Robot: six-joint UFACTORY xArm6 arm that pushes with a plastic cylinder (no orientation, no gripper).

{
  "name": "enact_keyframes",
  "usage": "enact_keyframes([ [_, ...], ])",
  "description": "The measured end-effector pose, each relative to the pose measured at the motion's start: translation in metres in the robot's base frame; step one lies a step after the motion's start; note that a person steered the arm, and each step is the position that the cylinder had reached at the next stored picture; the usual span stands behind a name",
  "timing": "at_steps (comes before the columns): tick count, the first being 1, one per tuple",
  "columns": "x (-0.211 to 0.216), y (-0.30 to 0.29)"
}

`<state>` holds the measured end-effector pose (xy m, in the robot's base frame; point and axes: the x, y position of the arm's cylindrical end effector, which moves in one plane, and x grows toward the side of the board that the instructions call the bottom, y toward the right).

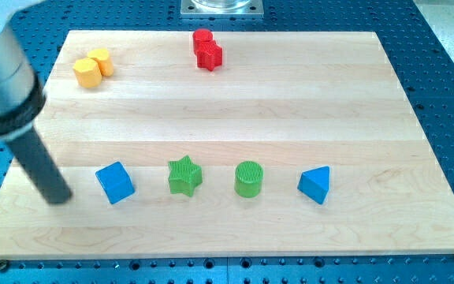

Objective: Push the yellow blocks above the blue cube

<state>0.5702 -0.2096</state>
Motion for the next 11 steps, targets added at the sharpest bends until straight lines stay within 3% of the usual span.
enact_keyframes([
  [2,-0.006,0.092],
  [3,-0.026,0.072],
  [4,0.021,0.043],
  [5,0.024,-0.02],
  [7,-0.167,-0.039],
  [8,-0.207,-0.059],
  [9,-0.222,-0.071],
  [10,-0.195,-0.066],
  [11,-0.205,-0.018],
])
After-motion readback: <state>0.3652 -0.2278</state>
